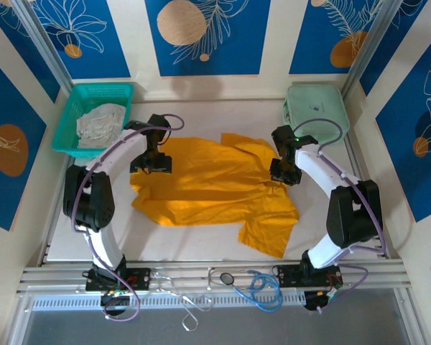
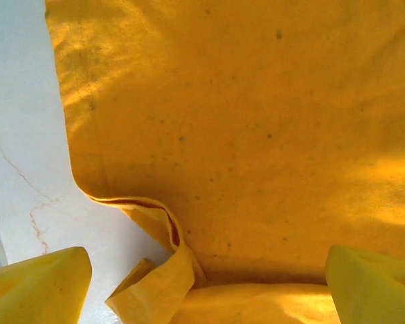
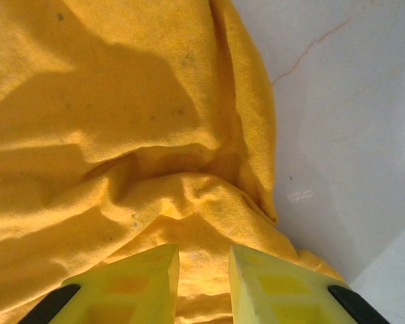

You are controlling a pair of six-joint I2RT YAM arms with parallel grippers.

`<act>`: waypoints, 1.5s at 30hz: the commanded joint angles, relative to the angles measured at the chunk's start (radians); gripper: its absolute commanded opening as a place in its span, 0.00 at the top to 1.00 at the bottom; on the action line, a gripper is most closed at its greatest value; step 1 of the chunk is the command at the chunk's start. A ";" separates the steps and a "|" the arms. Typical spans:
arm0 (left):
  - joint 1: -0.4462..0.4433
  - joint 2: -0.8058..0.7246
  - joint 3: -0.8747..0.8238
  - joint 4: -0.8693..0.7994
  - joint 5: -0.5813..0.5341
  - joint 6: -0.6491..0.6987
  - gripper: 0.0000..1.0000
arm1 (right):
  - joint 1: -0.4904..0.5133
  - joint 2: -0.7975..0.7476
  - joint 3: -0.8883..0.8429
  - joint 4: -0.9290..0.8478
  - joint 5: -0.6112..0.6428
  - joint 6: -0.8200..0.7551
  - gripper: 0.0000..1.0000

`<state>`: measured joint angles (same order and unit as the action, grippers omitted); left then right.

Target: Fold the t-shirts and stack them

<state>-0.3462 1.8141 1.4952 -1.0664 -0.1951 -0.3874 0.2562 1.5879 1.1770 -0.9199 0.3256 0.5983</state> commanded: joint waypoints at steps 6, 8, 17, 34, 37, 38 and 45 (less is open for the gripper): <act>-0.008 -0.034 -0.206 0.120 0.059 -0.013 0.15 | 0.036 0.029 0.025 -0.002 -0.022 0.011 0.74; -0.008 -0.010 -0.227 0.191 0.097 0.002 0.17 | 0.054 0.043 0.040 -0.004 -0.025 0.014 0.75; -0.007 0.346 0.027 0.204 0.028 0.062 0.23 | 0.095 0.078 0.056 -0.018 -0.015 0.020 0.76; 0.004 0.662 0.645 -0.023 0.019 0.093 0.08 | 0.073 0.110 0.133 -0.063 -0.001 -0.001 0.77; -0.005 0.502 0.512 0.014 0.021 0.088 0.04 | 0.077 0.103 0.137 -0.067 -0.002 -0.002 0.77; -0.009 0.430 0.448 0.033 0.015 0.084 0.02 | 0.078 0.100 0.138 -0.068 -0.005 -0.003 0.77; 0.002 0.055 0.096 0.049 -0.080 0.035 0.00 | 0.088 0.079 0.133 -0.068 -0.020 -0.006 0.76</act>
<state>-0.3500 1.9846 1.6638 -0.9958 -0.2146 -0.3233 0.3347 1.6909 1.2900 -0.9600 0.3180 0.6010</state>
